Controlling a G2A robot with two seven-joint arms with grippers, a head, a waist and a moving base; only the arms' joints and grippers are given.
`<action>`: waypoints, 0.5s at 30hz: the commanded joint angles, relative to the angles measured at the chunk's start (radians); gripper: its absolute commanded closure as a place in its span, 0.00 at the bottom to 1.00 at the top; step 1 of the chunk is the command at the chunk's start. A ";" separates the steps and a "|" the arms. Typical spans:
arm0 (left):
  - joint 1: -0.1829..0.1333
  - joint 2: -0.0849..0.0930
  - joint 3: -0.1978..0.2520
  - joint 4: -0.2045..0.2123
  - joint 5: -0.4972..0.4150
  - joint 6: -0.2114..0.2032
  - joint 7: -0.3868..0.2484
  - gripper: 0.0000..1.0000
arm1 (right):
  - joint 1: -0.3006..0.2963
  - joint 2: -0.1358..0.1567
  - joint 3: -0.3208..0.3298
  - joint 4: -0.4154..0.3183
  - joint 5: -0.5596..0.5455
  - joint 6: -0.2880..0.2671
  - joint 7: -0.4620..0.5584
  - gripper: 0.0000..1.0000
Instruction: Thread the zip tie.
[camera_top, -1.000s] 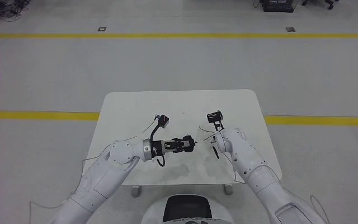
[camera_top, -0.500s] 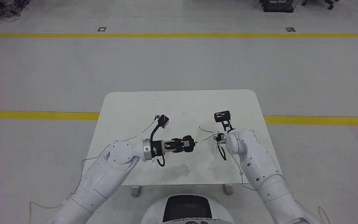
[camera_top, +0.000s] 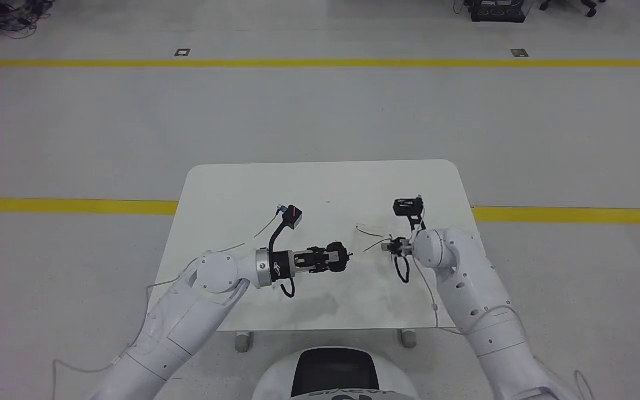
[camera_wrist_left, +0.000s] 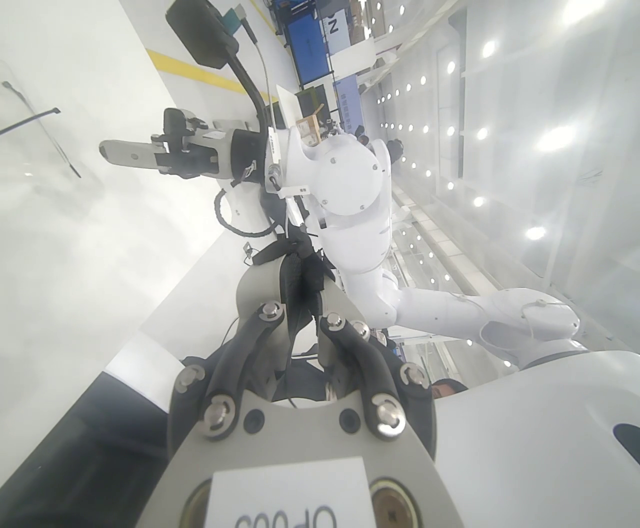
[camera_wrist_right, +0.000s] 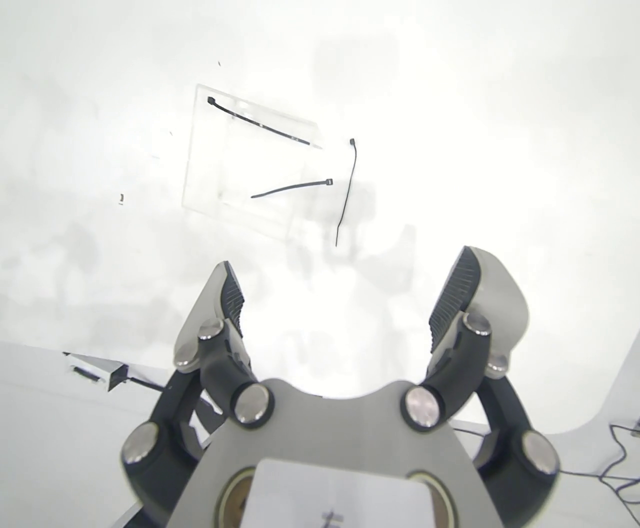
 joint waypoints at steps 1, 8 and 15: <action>0.000 0.000 0.000 0.000 0.000 0.000 0.000 1.00 | 0.005 0.000 0.000 0.004 0.005 0.006 0.024 0.00; 0.000 0.000 0.000 0.000 0.000 0.000 0.000 1.00 | 0.007 0.001 0.002 0.004 0.009 0.007 0.029 0.00; 0.000 0.000 0.000 0.000 0.000 0.000 0.000 1.00 | 0.051 -0.012 -0.049 0.068 -0.081 0.136 0.033 0.00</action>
